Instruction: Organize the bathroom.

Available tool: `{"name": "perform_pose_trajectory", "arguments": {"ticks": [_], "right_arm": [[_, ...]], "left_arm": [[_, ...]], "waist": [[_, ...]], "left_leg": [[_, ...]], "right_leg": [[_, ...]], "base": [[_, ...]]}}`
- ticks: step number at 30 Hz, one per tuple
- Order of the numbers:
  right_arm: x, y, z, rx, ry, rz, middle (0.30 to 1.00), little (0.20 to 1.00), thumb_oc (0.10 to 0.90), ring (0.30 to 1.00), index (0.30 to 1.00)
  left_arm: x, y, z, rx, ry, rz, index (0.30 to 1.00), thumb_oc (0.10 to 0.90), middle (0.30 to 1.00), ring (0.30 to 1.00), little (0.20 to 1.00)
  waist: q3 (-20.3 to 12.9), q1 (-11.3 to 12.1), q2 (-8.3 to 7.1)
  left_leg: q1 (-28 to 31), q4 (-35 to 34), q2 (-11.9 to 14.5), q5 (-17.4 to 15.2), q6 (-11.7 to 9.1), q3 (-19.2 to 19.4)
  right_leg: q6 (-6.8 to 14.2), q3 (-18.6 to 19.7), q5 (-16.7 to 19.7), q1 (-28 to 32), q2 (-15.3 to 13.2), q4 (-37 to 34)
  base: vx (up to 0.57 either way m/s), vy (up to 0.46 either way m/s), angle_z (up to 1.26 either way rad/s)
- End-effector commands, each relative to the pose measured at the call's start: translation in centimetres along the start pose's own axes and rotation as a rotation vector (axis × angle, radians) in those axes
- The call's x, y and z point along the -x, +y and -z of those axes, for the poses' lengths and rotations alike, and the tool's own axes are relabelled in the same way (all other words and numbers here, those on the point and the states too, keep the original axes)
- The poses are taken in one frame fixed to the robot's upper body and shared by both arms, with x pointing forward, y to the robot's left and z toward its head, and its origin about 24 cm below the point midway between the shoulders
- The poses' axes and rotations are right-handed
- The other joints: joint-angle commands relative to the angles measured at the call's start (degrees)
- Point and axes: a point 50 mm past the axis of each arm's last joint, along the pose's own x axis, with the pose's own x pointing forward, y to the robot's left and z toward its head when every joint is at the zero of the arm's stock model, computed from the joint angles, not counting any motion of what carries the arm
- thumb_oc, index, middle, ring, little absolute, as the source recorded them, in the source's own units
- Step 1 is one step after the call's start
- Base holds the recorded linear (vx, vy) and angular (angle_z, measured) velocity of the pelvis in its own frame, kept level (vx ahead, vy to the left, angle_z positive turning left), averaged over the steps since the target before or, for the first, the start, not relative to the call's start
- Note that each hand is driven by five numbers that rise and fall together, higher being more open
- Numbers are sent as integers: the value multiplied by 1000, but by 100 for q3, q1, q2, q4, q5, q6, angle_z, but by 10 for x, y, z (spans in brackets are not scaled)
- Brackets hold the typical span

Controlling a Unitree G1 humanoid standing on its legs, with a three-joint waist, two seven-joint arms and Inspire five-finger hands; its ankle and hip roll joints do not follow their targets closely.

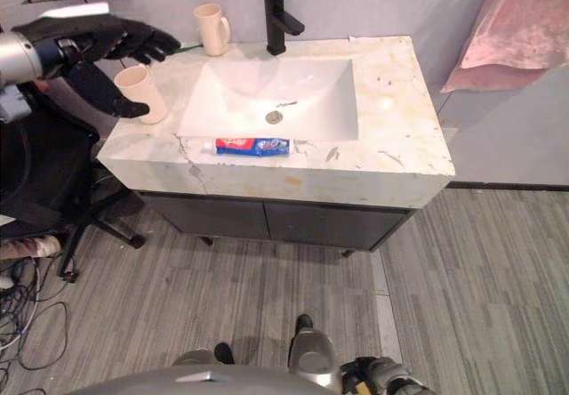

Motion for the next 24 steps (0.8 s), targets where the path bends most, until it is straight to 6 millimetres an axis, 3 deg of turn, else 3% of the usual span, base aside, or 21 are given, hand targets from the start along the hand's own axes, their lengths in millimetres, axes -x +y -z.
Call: {"name": "perform_pose_trajectory", "arguments": {"ticks": [1, 5, 11, 18, 24], "right_arm": [[0, -5, 19, -37, 86, 12, 900, 900, 800, 900, 900], [0, -4, 26, -52, 108, 10, 900, 900, 800, 900, 900], [0, -1, 29, -32, 118, 8, 900, 900, 800, 900, 900], [1, -8, 32, -29, 131, 20, 900, 900, 800, 900, 900], [2, -10, 33, -36, 134, 27, 900, 900, 800, 900, 900]], "left_arm": [[35, 59, -35, -53, -137, -285, 900, 800, 900, 900, 900], [41, 63, -33, -55, -127, -280, 900, 800, 900, 900, 900], [40, 62, -25, -33, -78, -169, 900, 800, 900, 900, 900], [26, 38, -19, 17, -26, 39, 900, 800, 900, 900, 900], [21, 25, -20, 42, -33, 71, 900, 800, 900, 900, 900]], "waist": [[-545, -75, -138], [-641, -13, -102], [-653, -67, -23], [-636, -112, 138], [-644, -126, 230]], "left_leg": [[-331, 506, -292, 182, 148, -250], [-327, 444, -213, 388, 69, -287], [-273, 352, -179, 433, 36, -201], [-294, 421, -187, 525, 2, -92], [-292, 429, -196, 572, -22, -37]], "right_leg": [[333, -49, 131, 800, -164, -1176], [324, -126, 190, 873, -99, -1354], [363, -156, 226, 881, -95, -1442], [375, -196, 252, 882, -148, -1468], [387, -207, 276, 883, -179, -1512]], "base": [[11, -39, 5], [12, -35, 6], [-8, 2, -2], [-11, 12, 0], [1, 16, 2]]}}
